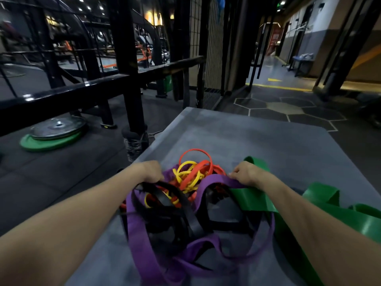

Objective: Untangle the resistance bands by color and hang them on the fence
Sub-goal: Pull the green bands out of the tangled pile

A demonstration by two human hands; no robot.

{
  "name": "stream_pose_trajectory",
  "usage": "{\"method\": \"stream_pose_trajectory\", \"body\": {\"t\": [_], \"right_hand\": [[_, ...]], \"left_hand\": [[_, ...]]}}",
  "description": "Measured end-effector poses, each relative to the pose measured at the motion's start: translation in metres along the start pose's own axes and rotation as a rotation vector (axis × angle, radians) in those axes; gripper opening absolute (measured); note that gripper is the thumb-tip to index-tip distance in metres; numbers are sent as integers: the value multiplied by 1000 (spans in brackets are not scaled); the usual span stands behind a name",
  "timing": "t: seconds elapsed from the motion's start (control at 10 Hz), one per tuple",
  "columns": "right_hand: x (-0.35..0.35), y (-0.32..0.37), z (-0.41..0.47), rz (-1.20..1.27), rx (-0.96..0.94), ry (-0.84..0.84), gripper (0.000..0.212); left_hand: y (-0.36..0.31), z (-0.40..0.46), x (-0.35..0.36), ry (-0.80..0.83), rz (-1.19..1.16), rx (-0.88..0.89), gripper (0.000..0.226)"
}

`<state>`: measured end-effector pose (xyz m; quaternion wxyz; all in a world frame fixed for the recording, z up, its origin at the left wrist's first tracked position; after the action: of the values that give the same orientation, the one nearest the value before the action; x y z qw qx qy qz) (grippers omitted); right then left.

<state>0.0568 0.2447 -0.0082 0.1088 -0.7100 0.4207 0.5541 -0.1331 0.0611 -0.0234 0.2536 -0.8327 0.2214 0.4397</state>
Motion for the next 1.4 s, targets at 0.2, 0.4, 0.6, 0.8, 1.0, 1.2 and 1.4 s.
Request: {"method": "stream_pose_trajectory", "body": {"t": [0.2, 0.4, 0.6, 0.8, 1.0, 1.2, 1.4], "right_hand": [[3, -2, -15, -74, -65, -16, 30], [-36, 6, -40, 83, -171, -329, 22], [-79, 11, -86, 236, -307, -588, 24], [-90, 5, -115, 221, -352, -639, 18], [-72, -26, -118, 155, -259, -503, 17], [-39, -84, -134, 50, -216, -153, 41], [-16, -104, -161, -92, -190, 68, 44]], "left_hand": [[-14, -26, -44, -290, -274, 149, 20], [-32, -62, -127, -611, -604, 321, 10], [-36, -99, -169, -816, -827, 417, 11], [-87, -132, -196, -850, -999, 558, 18], [-156, -99, -119, -516, -751, 498, 40], [-183, -81, -74, -331, -898, 540, 12], [-191, -81, -50, -378, -779, 535, 20]]}}
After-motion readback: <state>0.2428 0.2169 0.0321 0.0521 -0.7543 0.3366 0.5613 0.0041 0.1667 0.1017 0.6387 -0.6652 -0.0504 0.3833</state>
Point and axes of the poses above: each hand's wrist, its own z-axis towards the middle knuckle, its own x-axis out of the palm, y = z × x, the point moved 8 cm from there along z, towards the middle knuckle, and after that the axes turned 5 degrees about y, right-handed, at the moved point
